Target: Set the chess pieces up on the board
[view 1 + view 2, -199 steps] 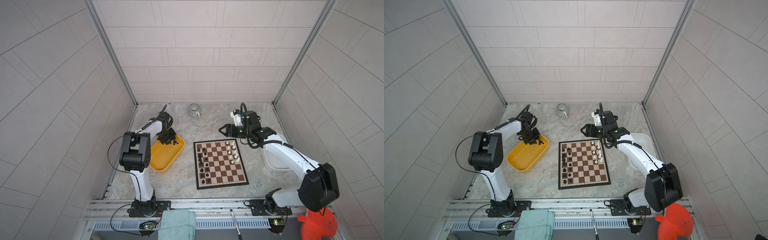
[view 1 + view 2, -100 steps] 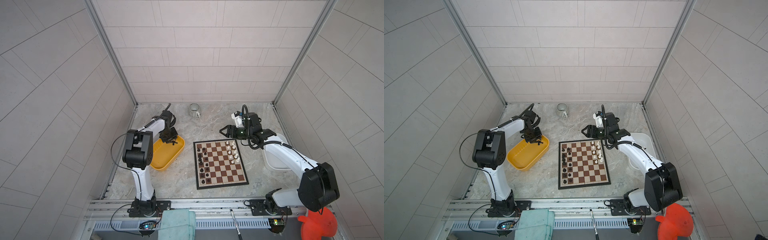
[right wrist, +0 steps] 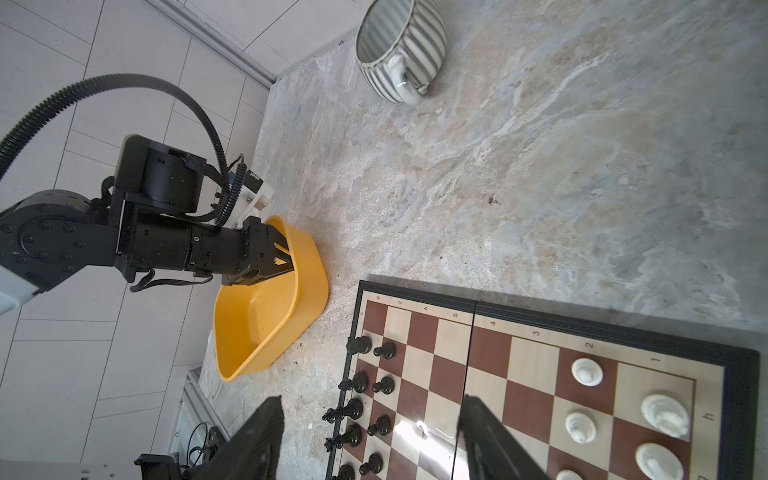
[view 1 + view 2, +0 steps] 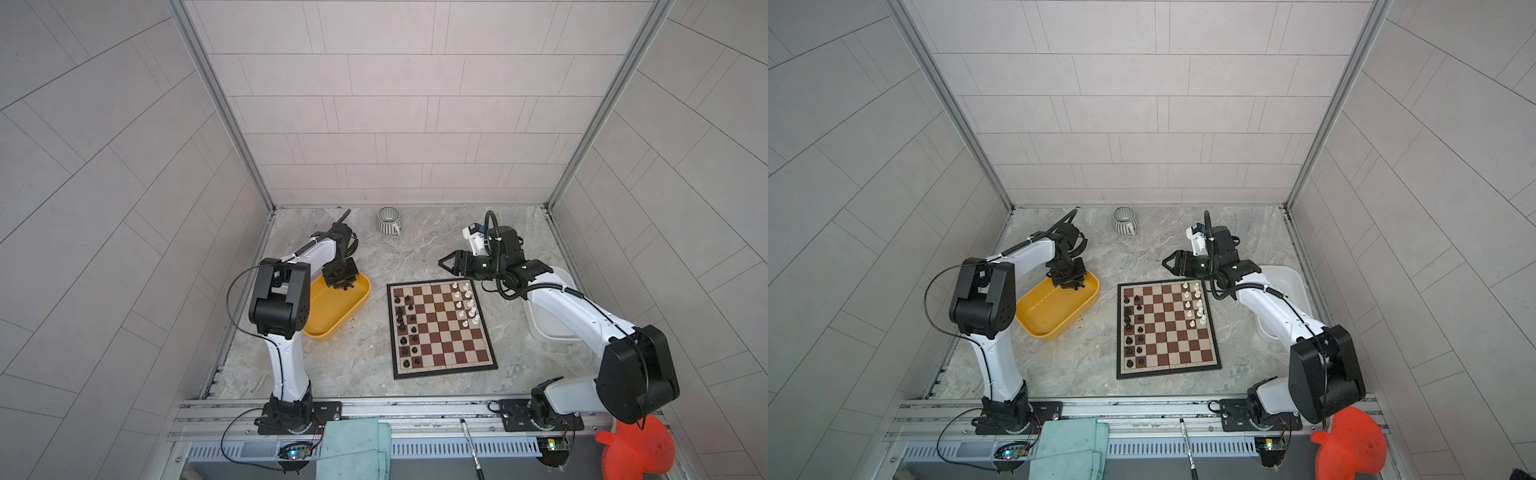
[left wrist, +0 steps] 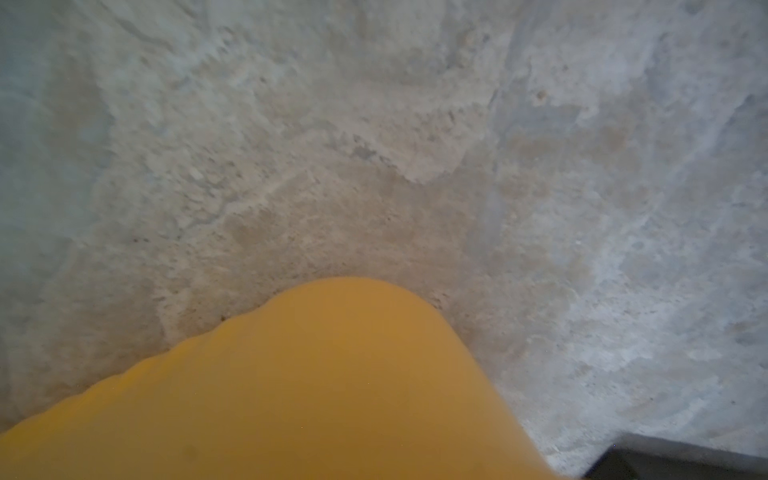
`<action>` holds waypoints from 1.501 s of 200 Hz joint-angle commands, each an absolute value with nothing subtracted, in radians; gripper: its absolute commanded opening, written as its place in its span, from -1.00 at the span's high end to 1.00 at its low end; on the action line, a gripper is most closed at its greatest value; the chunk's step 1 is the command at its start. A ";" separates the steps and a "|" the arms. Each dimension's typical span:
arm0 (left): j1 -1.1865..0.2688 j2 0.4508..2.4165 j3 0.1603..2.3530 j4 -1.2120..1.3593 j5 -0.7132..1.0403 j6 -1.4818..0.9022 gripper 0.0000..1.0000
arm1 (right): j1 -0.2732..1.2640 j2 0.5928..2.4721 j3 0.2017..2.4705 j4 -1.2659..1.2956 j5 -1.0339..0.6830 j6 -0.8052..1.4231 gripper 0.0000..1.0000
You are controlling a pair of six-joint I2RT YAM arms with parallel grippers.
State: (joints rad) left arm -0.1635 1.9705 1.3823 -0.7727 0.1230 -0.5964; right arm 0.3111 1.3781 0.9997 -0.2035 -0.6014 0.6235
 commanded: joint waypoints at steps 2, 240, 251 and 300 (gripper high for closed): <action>-0.155 1.983 1.397 -0.809 0.074 -0.619 0.36 | 0.305 1.346 0.987 -0.191 -0.613 0.634 -0.37; -0.127 1.986 1.375 -0.771 0.056 -0.606 0.40 | 0.305 1.327 0.963 -0.176 -0.660 0.652 -0.31; -0.126 1.985 1.369 -0.766 0.057 -0.606 0.41 | 0.305 1.326 0.964 -0.175 -0.660 0.653 -0.31; -0.116 1.951 1.357 -0.763 0.060 -0.616 0.54 | 0.305 1.322 0.968 -0.167 -0.663 0.662 -0.31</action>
